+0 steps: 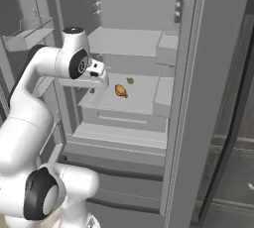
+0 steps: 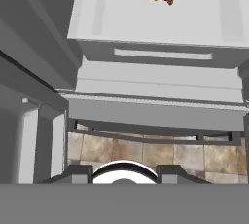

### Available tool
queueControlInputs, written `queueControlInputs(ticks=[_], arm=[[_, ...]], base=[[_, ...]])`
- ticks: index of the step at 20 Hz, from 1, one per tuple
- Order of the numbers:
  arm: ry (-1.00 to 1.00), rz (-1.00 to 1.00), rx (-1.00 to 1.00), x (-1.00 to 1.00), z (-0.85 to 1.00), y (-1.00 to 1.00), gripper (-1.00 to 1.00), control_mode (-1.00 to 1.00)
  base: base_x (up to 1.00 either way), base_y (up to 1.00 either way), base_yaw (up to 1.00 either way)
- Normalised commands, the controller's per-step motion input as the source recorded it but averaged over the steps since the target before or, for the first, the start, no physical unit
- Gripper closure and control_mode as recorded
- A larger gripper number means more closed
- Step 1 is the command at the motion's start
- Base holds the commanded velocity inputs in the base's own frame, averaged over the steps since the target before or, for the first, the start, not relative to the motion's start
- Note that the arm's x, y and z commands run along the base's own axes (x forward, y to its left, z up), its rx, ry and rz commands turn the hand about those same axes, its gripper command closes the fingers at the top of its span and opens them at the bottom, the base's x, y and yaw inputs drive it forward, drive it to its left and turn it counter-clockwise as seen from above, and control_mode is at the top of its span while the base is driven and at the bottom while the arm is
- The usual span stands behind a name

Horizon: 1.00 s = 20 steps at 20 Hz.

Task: Take the chicken drumstick from the fridge and place it on the digital scale on the counter by the fridge. Wait a few seconds for a reading, then move it to the plate on the dining counter.

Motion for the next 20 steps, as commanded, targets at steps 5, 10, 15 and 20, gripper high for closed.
queueControlInputs(ticks=[5,10,15,20], arm=[[0.08,0.0,0.0,0.0,-0.05,-0.03,-1.0,-1.0],[0.0,0.06,0.01,0.4,-0.41,-0.26,-1.0,-1.0],[0.0,0.22,0.0,0.59,-0.34,-0.45,-1.0,-1.0],[-0.06,0.26,0.0,0.59,-0.21,-0.25,-1.0,-1.0]], base=[[0.0,0.0,0.0],[0.0,0.0,0.0],[0.0,0.0,0.0],[0.0,0.0,0.0]])
